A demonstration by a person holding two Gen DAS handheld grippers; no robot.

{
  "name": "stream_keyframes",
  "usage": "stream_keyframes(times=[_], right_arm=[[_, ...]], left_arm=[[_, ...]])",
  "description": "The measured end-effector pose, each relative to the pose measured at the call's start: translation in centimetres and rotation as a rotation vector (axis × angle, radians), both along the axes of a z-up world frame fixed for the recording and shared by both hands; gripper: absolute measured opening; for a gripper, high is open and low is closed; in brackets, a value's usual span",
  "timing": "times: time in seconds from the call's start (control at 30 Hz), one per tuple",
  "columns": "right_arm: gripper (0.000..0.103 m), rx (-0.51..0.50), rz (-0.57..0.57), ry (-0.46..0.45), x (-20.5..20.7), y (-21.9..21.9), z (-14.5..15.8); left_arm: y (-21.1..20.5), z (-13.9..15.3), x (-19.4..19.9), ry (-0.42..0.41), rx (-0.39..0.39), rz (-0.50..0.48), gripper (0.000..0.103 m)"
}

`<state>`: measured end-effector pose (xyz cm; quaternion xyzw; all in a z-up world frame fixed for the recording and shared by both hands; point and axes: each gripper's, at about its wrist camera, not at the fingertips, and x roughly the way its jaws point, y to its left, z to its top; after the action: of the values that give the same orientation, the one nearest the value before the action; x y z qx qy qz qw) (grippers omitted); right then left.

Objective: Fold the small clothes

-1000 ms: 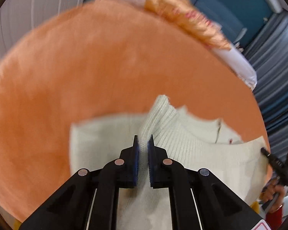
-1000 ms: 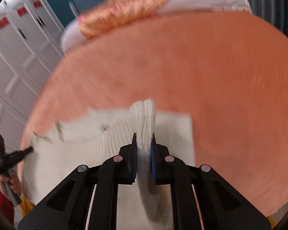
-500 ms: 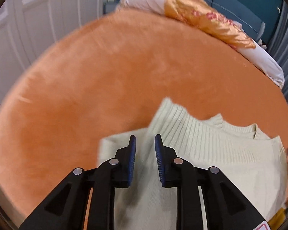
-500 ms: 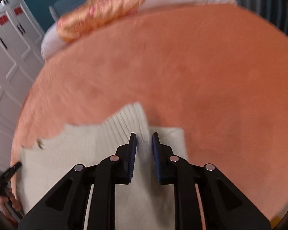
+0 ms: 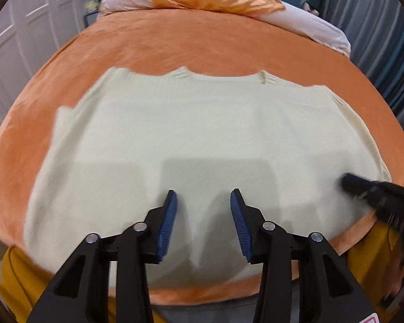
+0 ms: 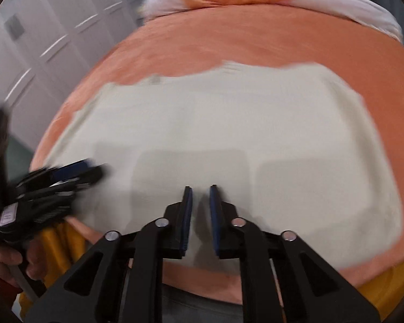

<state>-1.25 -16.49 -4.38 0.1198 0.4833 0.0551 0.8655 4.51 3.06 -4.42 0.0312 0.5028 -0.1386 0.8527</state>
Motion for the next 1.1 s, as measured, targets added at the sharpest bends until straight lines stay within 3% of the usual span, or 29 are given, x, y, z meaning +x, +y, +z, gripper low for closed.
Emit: stream_keyframes(times=[0.03, 0.13, 0.2, 0.3, 0.33, 0.5, 0.63, 0.67, 0.73, 0.8, 0.93, 1.1], right_arm=[[0.0, -0.015, -0.035, 0.009, -0.7, -1.4, -0.2], [0.0, -0.052, -0.147, 0.053, -3.1, -5.9, -1.8], [0.0, -0.008, -0.191, 0.059, -4.8, -8.1, -2.1], [0.0, -0.032, -0.257, 0.074, -6.1, -9.0, -1.5], [0.005, -0.02, -0.266, 0.054, -6.4, -8.8, -0.8], [0.005, -0.007, -0.161, -0.02, -5.6, -4.6, 1.4], [0.003, -0.075, -0.078, 0.125, -3.3, -2.0, -3.8], [0.003, -0.084, -0.081, 0.103, -3.4, -1.9, -4.1], [0.005, -0.105, -0.087, 0.102, -3.3, -1.4, -2.9], [0.005, -0.055, -0.088, 0.078, -3.6, -1.3, -1.1], [0.005, -0.051, -0.01, 0.011, -3.0, 1.2, 2.1], [0.005, -0.039, 0.058, 0.036, -1.0, 4.6, 1.2]], left_arm=[[0.8, -0.2, -0.2, 0.009, 0.007, 0.014, 0.042], [3.9, -0.2, -0.7, 0.018, 0.047, 0.076, 0.04], [5.5, -0.2, -1.5, 0.029, 0.051, 0.099, 0.036], [6.0, -0.5, -2.3, 0.051, 0.028, 0.126, 0.036], [5.7, -0.5, -2.7, 0.052, 0.034, 0.131, 0.036], [4.9, -1.0, -2.8, 0.045, 0.068, 0.154, 0.035], [5.2, -1.2, -2.8, 0.045, 0.053, 0.156, 0.035], [5.2, -1.3, -2.7, 0.044, 0.047, 0.158, 0.035], [5.4, -1.3, -2.7, 0.044, 0.035, 0.159, 0.035], [5.4, -1.4, -2.9, 0.039, 0.034, 0.16, 0.035], [5.3, -1.5, -2.8, 0.037, 0.036, 0.162, 0.036], [5.5, -1.5, -2.9, 0.033, 0.023, 0.161, 0.036]])
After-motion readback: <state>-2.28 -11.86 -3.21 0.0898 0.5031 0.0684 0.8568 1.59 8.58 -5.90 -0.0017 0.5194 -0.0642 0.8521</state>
